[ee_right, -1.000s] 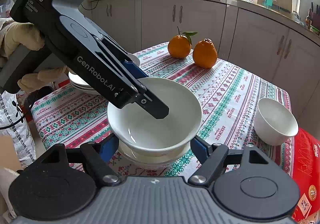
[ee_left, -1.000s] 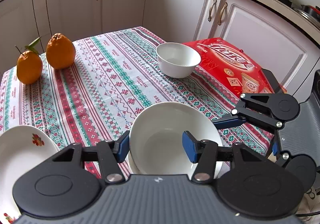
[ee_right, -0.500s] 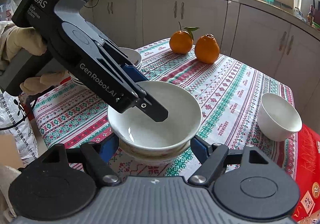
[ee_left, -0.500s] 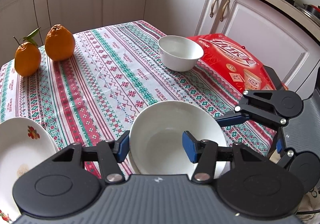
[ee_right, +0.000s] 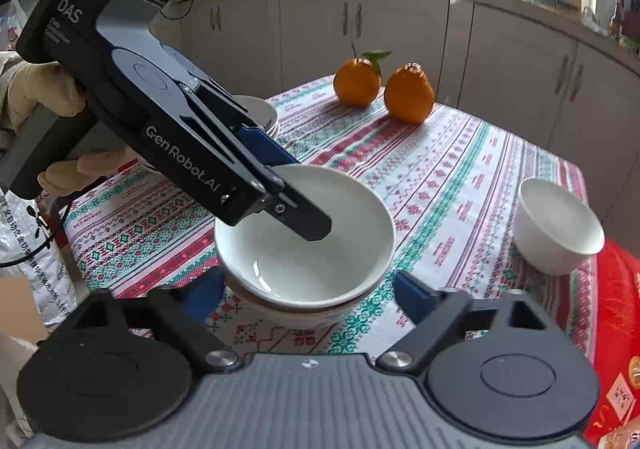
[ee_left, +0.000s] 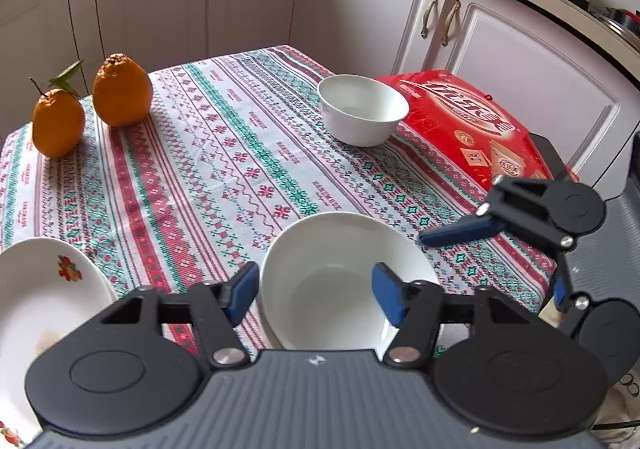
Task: Organize plates and bowls
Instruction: 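Lower the held bowl into the other white bowl with the left gripper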
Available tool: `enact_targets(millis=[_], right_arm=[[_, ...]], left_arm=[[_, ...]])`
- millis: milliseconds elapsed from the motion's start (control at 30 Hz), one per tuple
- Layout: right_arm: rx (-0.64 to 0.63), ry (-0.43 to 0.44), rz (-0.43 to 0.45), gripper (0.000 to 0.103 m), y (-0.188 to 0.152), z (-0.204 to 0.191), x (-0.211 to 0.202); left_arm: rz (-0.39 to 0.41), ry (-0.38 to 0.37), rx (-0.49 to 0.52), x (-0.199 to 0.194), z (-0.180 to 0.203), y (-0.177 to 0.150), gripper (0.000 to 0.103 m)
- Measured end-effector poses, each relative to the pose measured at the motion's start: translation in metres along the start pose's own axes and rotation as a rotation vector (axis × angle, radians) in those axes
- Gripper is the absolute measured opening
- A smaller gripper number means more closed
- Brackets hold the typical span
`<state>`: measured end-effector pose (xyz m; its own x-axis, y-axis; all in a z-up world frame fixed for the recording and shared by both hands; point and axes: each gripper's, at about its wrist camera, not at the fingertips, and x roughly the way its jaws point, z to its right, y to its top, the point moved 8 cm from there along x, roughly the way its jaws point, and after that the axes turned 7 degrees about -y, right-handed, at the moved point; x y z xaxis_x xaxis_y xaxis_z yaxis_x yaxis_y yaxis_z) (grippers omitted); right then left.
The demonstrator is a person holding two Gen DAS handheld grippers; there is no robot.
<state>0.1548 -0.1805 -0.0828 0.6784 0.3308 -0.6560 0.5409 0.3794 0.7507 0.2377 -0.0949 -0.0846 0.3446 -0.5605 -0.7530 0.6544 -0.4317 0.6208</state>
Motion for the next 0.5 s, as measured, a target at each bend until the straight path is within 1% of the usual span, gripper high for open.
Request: enact_targets(millis=[167, 500], right_arm=[[0.007, -0.001, 0.025, 0.102, 0.003, 0.001, -0.009], [0.01, -0.021, 0.029, 0.103, 0.001, -0.001, -0.017]], left_arm=[[0.003, 0.016, -0.01, -0.005, -0.008, -0.003, 0.064], [0.061, 0.056, -0.102, -0.022, -0.042, -0.005, 0.064]])
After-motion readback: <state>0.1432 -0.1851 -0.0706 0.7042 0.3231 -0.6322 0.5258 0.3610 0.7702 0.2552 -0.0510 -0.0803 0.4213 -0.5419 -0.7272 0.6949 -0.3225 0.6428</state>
